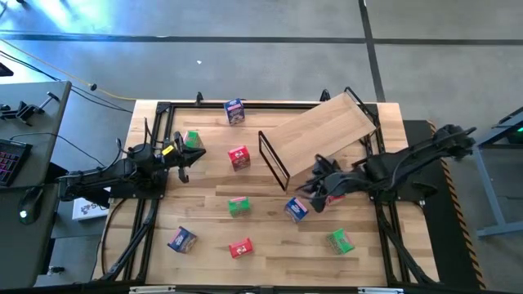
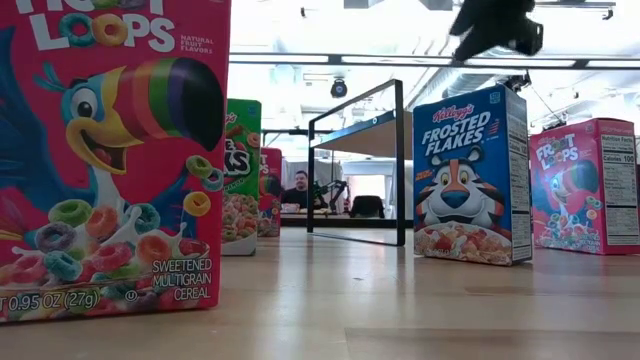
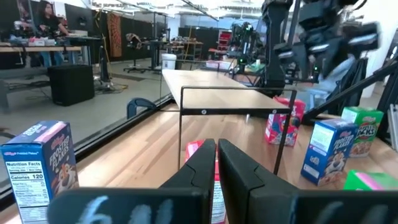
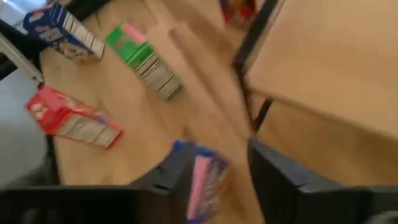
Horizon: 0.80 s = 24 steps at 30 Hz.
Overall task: Stack cereal on shelf
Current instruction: Put the bottom right blue cereal box on the shelf
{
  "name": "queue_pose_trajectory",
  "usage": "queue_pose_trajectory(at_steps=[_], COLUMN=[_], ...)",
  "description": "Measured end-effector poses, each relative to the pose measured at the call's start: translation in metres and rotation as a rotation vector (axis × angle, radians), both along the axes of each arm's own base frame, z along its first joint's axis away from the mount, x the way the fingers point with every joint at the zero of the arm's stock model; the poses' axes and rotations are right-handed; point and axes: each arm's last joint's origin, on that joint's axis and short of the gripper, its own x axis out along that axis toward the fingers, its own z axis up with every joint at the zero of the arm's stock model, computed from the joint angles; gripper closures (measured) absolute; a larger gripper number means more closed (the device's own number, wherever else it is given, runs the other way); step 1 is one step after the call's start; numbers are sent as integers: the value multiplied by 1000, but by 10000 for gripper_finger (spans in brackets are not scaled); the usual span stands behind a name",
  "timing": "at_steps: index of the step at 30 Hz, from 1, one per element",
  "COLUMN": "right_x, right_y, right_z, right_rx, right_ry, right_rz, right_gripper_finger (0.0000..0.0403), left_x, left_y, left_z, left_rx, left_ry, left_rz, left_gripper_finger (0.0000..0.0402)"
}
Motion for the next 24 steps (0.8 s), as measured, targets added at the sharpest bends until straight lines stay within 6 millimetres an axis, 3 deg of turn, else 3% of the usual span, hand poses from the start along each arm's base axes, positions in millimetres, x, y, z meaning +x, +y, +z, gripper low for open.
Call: queue_pose_trajectory(at_steps=[5, 9, 17, 24], right_x=[31, 53, 86, 93], right_y=[17, 28, 39, 29], right_z=[14, 12, -12, -24], right_rx=[74, 105, 135, 143], right_ry=[130, 305, 490, 556], right_rz=[-42, -52, -38, -78], right_gripper_finger=[143, 99, 91, 91], left_x=[0, 0, 0, 0], left_y=[0, 0, 0, 0], left_z=[-2, -2, -2, -2], left_rx=[-6, -6, -6, -6], left_ry=[23, 23, 23, 23], left_rz=[0, 0, -9, -13], left_gripper_finger=[390, 390, 390, 390])
